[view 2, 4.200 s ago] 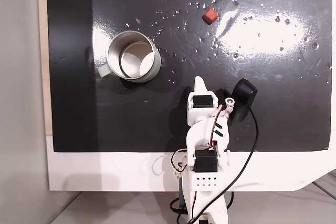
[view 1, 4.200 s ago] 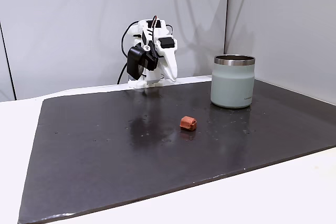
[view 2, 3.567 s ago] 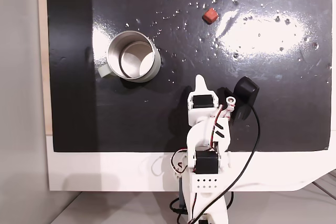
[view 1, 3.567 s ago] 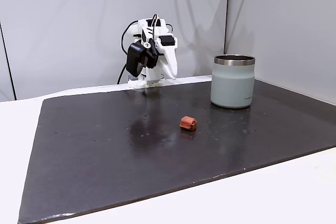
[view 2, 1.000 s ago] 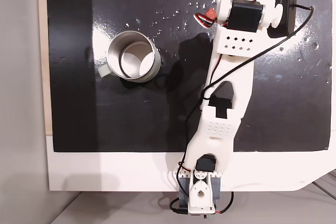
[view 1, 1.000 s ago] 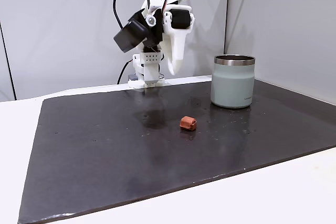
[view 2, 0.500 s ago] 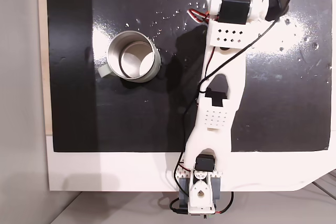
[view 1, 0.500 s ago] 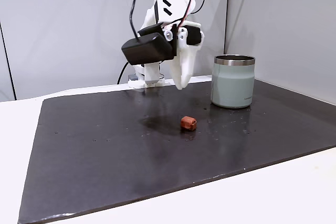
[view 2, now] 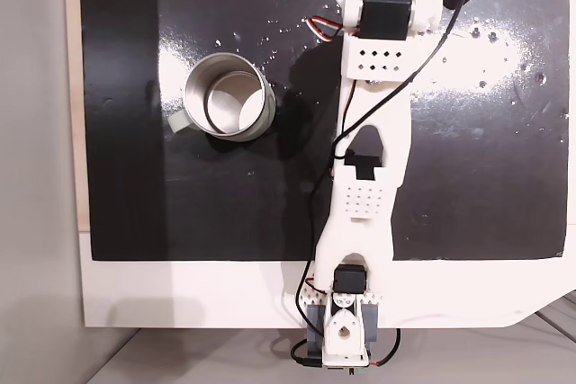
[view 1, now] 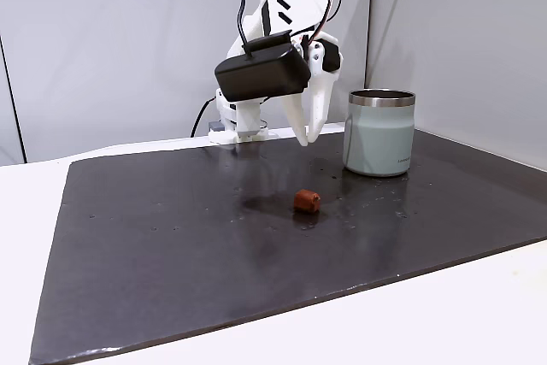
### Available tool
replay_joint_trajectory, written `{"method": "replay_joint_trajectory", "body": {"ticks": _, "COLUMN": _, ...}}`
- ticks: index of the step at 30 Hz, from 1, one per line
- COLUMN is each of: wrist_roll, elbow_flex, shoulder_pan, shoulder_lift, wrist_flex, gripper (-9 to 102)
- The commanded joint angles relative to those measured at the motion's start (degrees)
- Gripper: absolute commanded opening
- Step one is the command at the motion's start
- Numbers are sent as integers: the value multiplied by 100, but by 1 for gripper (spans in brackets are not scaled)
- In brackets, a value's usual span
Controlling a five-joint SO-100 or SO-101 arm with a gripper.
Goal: Grasp a cube and put it in the cup.
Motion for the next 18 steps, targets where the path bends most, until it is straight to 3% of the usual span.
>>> {"method": "replay_joint_trajectory", "body": {"ticks": 1, "wrist_roll": -35, "elbow_flex": -334, "shoulder_pan": 97, "shoulder_lift": 79, "wrist_flex": -79, "gripper": 12}}
{"method": "replay_joint_trajectory", "body": {"ticks": 9, "wrist_roll": -35, "elbow_flex": -334, "shoulder_pan": 149, "shoulder_lift": 9, "wrist_flex": -53, "gripper": 26}}
{"method": "replay_joint_trajectory", "body": {"ticks": 18, "wrist_roll": 9, "elbow_flex": -334, "shoulder_pan": 272, "shoulder_lift": -299, "wrist_flex": 62, "gripper": 27}}
